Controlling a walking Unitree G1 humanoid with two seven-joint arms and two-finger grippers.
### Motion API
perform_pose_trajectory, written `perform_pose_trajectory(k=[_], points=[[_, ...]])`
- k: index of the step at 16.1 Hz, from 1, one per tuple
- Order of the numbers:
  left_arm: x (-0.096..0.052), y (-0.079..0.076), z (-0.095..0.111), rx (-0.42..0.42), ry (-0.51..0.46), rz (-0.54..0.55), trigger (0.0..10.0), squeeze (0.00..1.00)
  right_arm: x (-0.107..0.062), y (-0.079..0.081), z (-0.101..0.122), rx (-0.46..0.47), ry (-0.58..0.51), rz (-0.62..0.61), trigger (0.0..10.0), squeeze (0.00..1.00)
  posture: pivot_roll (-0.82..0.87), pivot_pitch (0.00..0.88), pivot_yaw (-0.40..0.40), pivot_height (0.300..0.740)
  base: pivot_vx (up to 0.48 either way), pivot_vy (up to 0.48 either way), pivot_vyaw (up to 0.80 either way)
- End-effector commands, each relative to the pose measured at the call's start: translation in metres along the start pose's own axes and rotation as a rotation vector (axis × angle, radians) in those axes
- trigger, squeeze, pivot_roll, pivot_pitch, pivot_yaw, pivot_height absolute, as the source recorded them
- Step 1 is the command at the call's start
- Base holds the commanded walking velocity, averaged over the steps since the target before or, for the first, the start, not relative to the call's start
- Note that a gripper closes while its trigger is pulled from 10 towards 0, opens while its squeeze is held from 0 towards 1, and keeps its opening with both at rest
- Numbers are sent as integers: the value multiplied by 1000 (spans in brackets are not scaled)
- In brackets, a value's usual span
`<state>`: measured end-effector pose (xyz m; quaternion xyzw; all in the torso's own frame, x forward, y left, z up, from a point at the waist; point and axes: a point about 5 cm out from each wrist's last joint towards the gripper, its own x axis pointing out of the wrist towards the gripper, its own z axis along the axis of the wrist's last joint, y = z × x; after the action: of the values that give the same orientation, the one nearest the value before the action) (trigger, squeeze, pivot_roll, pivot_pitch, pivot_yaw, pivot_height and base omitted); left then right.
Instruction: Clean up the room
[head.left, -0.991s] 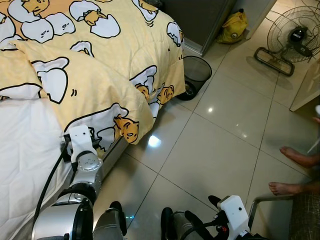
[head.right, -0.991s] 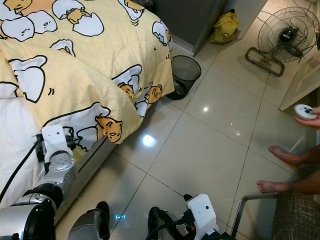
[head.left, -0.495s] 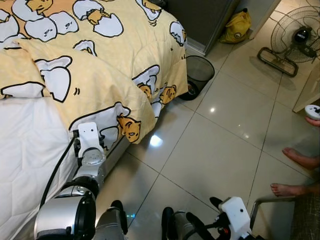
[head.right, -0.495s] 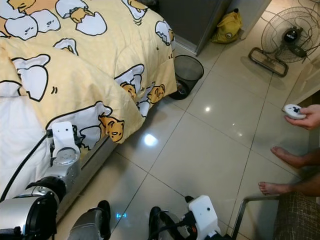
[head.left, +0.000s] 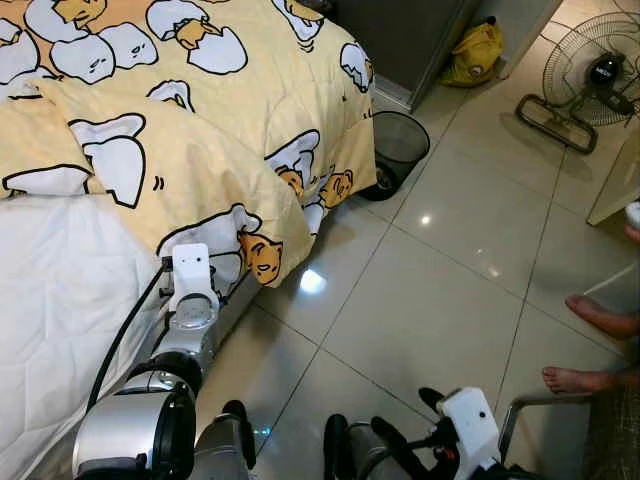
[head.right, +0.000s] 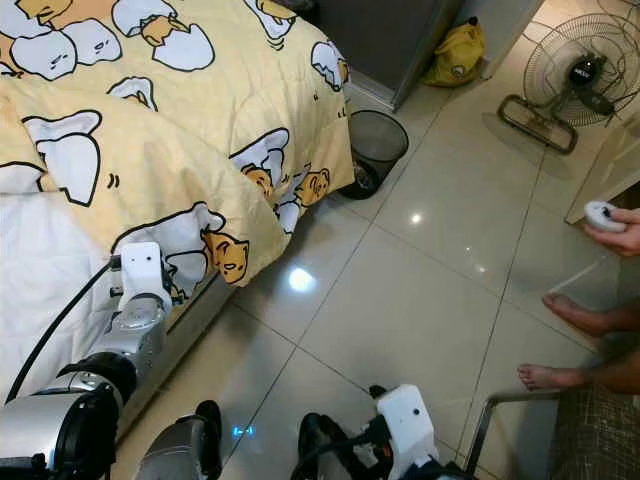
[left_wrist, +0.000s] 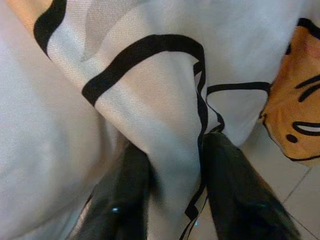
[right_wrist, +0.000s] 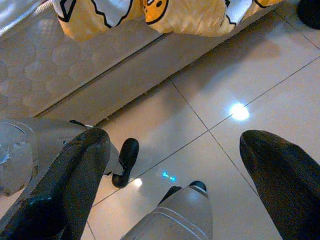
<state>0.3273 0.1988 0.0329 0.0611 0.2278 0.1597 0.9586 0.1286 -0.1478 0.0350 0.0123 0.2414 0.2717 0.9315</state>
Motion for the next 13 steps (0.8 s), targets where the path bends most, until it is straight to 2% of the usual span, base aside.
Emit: perform_pose_trajectory(k=[1, 2, 5, 8, 11, 13], points=[[-3, -9, -7, 33, 28, -43, 0, 0, -3, -1, -7, 22, 31, -8, 10000, 0, -246, 220, -122, 740, 0, 0, 0], [-2, -9, 3, -6, -22, -37, 0, 0, -2, -4, -7, 19, 29, -13, 10000, 0, -245, 217, -120, 740, 0, 0, 0], [-2, -17, 8, 17, -45, -88, 0, 0, 1, -8, -7, 18, 30, -19, 10000, 0, -234, 209, -112, 740, 0, 0, 0], [-5, -23, 1, 44, -28, -130, 0, 0, 9, -12, -9, 34, 28, -23, 10000, 0, -201, 184, -109, 740, 0, 0, 0], [-9, -33, -2, 93, -51, -218, 0, 0, 16, -15, -4, 22, 9, -6, 10000, 0, -169, 156, -91, 740, 0, 0, 0], [-14, -40, -7, 123, -92, -324, 0, 0, 28, -21, 0, -20, -16, -5, 10000, 0, -152, 89, -56, 740, 0, 0, 0]])
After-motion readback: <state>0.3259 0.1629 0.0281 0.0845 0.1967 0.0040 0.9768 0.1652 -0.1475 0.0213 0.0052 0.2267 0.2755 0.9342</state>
